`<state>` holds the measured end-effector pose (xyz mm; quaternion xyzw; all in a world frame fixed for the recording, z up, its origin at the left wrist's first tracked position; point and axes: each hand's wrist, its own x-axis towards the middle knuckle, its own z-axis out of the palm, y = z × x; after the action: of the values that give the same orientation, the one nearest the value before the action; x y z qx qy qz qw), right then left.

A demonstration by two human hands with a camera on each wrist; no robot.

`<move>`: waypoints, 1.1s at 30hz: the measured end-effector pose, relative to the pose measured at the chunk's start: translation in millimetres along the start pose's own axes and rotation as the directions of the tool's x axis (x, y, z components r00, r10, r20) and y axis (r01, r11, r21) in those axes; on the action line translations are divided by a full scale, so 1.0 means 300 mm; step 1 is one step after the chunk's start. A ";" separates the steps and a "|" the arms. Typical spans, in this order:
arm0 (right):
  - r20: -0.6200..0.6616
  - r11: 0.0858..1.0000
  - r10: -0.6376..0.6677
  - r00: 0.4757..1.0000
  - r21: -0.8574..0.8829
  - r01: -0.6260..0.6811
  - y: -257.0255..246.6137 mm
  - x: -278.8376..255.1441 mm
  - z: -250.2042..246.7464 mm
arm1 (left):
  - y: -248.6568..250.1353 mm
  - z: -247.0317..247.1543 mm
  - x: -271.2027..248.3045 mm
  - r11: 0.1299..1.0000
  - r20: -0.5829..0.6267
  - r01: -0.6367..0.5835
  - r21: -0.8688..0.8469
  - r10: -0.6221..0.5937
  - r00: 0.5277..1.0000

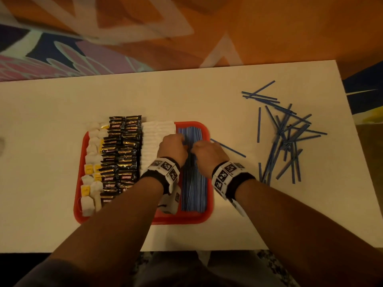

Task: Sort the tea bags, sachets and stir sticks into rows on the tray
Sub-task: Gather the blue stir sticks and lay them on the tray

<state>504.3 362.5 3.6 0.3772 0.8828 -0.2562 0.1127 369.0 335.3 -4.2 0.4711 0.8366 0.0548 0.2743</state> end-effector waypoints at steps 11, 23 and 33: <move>-0.044 0.999 0.040 0.998 0.037 -0.038 0.027 -0.025 0.039 | -0.070 0.054 -0.056 0.915 0.055 -0.365 0.170 0.361 0.931; 0.098 0.730 0.632 0.769 0.258 -0.633 0.299 -0.439 0.134 | 0.277 0.111 -0.068 0.726 0.333 -0.590 0.352 0.492 0.804; -0.035 0.670 0.678 0.734 0.440 -0.598 0.389 -0.472 0.185 | 0.418 0.295 -0.159 0.722 0.440 -0.622 0.303 0.473 0.763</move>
<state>686.7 314.6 -30.5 0.7010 0.6282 -0.3365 0.0285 528.6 350.4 -15.4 0.7509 0.5880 -0.1322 0.2700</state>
